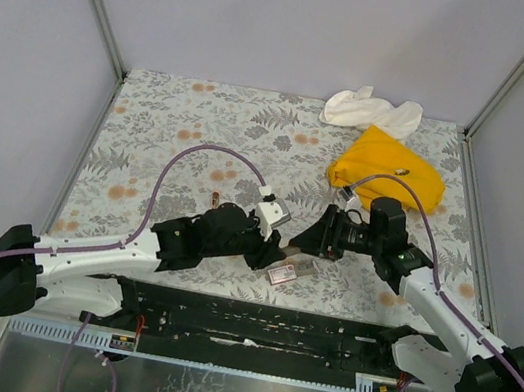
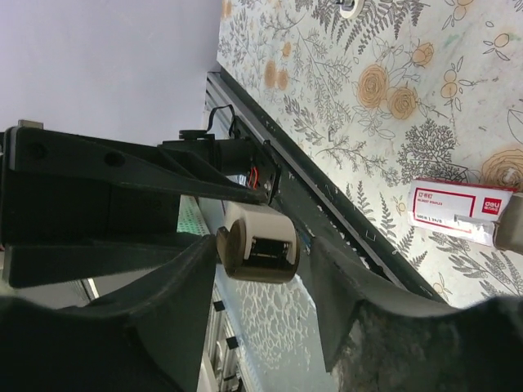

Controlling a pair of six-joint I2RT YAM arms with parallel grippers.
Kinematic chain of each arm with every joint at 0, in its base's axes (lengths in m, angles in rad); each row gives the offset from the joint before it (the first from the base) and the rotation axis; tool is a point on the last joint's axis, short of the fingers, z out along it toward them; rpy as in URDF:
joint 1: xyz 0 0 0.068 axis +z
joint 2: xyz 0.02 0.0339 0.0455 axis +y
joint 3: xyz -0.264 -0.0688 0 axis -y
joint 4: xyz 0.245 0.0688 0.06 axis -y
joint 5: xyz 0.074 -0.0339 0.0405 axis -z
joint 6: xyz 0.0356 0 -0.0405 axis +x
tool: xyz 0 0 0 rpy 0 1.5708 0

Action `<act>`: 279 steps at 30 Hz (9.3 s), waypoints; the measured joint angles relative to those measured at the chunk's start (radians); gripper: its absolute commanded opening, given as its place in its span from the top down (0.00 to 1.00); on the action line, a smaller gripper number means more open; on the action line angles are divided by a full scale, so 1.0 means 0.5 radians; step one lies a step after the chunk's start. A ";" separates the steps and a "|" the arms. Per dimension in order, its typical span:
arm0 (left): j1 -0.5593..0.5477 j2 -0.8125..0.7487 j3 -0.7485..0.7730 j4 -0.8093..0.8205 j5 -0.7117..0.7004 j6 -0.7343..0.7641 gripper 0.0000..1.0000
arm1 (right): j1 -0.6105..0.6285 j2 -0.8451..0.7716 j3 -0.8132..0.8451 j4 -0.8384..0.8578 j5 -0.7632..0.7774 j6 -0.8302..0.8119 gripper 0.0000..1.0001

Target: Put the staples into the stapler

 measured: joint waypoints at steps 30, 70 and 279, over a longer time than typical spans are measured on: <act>0.129 -0.093 0.034 0.188 -0.098 -0.795 0.00 | 0.034 -0.414 -0.069 0.276 0.398 -0.124 1.00; 0.314 -0.264 -0.275 1.138 0.595 -1.710 0.62 | 0.034 -0.655 -0.198 1.220 0.134 0.121 1.00; 0.346 -0.576 -0.571 0.871 0.731 -1.215 0.62 | 0.398 -0.818 -0.102 0.388 0.762 -0.326 0.97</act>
